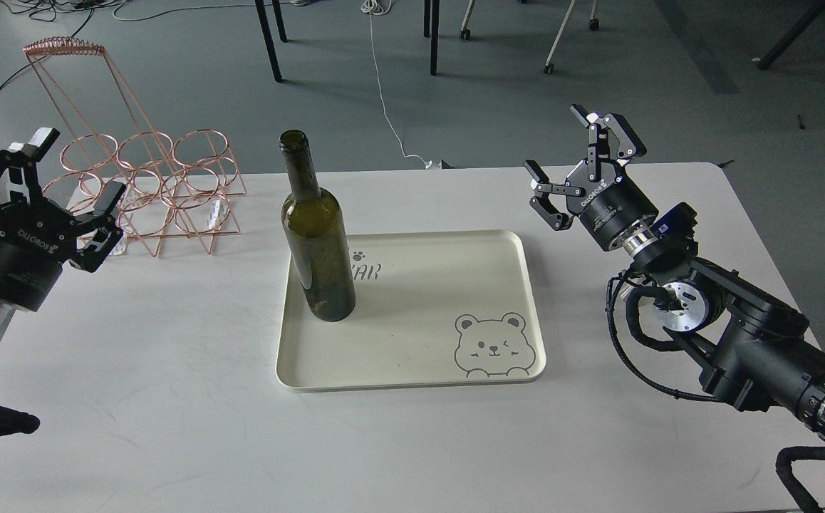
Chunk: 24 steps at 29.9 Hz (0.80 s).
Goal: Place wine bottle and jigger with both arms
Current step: 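Raise the right gripper away and reach the left gripper toward the bottle, then close the left gripper around the wine bottle's neck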
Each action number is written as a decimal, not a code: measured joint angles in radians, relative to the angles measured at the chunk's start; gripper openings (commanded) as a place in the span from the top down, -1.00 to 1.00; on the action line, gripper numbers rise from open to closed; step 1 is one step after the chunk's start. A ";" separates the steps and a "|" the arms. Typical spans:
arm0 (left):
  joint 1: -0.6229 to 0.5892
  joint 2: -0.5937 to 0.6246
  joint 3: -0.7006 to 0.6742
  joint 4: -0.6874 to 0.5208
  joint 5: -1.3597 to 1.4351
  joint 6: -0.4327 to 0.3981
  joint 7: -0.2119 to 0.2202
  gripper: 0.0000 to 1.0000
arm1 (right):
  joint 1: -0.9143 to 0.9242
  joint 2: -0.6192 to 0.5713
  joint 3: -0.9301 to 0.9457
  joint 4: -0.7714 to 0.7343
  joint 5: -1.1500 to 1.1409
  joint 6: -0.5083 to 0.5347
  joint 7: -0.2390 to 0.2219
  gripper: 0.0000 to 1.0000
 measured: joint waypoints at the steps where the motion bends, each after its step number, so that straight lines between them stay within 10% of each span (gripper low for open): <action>1: 0.000 0.017 -0.001 -0.027 0.041 0.000 -0.017 -0.96 | -0.005 0.001 0.000 0.000 -0.001 0.000 0.000 -0.98; 6: -0.011 0.094 -0.004 -0.175 0.368 0.004 -0.081 -0.97 | -0.024 -0.002 0.000 0.002 -0.007 0.000 0.000 -0.98; 24: -0.313 0.112 0.195 -0.244 1.484 0.259 -0.085 -0.96 | -0.026 -0.002 -0.003 0.006 -0.013 0.000 0.000 -0.98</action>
